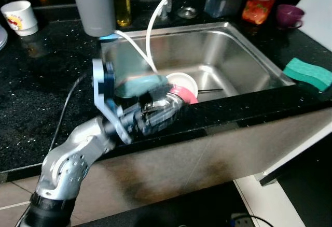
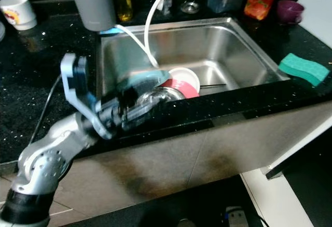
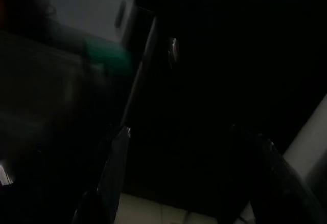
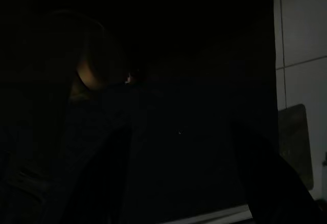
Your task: Kitchen organization
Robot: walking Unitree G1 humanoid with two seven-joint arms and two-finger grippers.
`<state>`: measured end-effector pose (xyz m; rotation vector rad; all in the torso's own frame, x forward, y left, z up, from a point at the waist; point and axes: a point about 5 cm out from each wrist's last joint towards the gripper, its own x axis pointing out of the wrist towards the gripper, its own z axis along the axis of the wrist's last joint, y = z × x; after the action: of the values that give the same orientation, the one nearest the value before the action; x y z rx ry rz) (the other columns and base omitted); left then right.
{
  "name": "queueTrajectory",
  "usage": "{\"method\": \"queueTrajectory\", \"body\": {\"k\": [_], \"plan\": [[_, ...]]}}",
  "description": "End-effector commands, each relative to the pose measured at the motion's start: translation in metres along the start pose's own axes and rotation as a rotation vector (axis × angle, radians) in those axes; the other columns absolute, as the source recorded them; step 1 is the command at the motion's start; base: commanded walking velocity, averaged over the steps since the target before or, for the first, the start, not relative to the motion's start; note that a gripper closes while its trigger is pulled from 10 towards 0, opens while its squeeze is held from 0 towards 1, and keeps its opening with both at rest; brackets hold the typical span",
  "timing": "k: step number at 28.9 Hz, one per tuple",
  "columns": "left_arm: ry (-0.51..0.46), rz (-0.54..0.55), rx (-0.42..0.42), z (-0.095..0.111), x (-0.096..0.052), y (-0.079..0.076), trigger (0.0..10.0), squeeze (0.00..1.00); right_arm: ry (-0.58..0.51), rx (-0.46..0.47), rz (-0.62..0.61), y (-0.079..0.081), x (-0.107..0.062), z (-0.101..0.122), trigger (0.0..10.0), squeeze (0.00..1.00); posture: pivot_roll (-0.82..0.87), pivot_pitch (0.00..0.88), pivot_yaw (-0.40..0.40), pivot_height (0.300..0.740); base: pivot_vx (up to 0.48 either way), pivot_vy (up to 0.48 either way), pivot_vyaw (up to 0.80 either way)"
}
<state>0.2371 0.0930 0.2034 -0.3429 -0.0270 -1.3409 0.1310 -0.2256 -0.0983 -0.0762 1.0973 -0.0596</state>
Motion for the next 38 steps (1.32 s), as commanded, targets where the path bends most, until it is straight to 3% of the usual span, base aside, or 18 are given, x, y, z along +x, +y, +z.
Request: {"method": "queueTrajectory", "body": {"k": [1, 2, 6, 9, 14, 15, 17, 21, 27, 38], "plan": [[0.051, -0.036, 0.009, -0.004, 0.001, -0.006, 10.0, 0.00, 0.027, 0.030, 0.003, 0.001, -0.001, -0.008, 10.0, 0.00, 0.01, 0.043, 0.023, 0.740, 0.000, 0.000, 0.00], [0.066, -0.040, 0.003, -0.007, 0.000, -0.008, 10.0, 0.00, 0.026, 0.032, 0.003, 0.001, -0.001, -0.008, 10.0, 0.00, 0.01, 0.039, 0.025, 0.740, 0.000, 0.000, 0.00], [0.233, -0.191, -0.150, -0.045, -0.022, -0.032, 10.0, 0.00, 0.022, 0.040, 0.004, 0.003, 0.000, -0.006, 10.0, 0.00, 0.02, 0.027, 0.026, 0.740, 0.000, 0.000, 0.00], [0.280, -0.182, -0.196, -0.057, -0.029, -0.033, 10.0, 0.00, 0.020, 0.043, 0.006, 0.003, 0.000, -0.005, 10.0, 0.00, 0.02, 0.020, 0.030, 0.740, 0.000, 0.000, 0.00], [0.346, -0.157, -0.192, -0.066, -0.037, -0.030, 10.0, 0.00, 0.015, 0.048, 0.004, 0.004, 0.000, -0.002, 10.0, 0.00, 0.02, 0.015, 0.032, 0.740, 0.000, 0.000, 0.00], [0.444, -0.095, -0.152, -0.078, -0.046, -0.023, 10.0, 0.00, 0.014, 0.052, 0.002, 0.004, 0.001, -0.001, 10.0, 0.00, 0.01, 0.009, 0.036, 0.740, 0.000, 0.000, 0.00], [0.483, -0.074, -0.140, -0.082, -0.050, -0.020, 10.0, 0.00, 0.014, 0.053, 0.001, 0.004, 0.001, -0.001, 10.0, 0.00, 0.01, 0.009, 0.036, 0.740, 0.000, 0.000, 0.00], [0.611, 0.036, -0.105, -0.095, -0.076, -0.007, 10.0, 0.00, 0.008, 0.067, -0.004, 0.005, 0.001, 0.002, 10.0, 0.00, 0.01, 0.000, 0.039, 0.740, 0.000, 0.000, 0.00], [0.636, 0.083, -0.105, -0.098, -0.088, -0.002, 10.0, 0.00, 0.003, 0.067, -0.006, 0.005, 0.002, 0.003, 10.0, 0.00, 0.02, 0.000, 0.040, 0.740, 0.000, 0.000, 0.00], [0.654, 0.119, -0.119, -0.113, -0.096, 0.002, 10.0, 0.00, 0.001, 0.056, -0.009, 0.003, 0.001, 0.004, 10.0, 0.00, 0.01, 0.003, 0.029, 0.740, -0.343, 0.000, 0.00]]}}
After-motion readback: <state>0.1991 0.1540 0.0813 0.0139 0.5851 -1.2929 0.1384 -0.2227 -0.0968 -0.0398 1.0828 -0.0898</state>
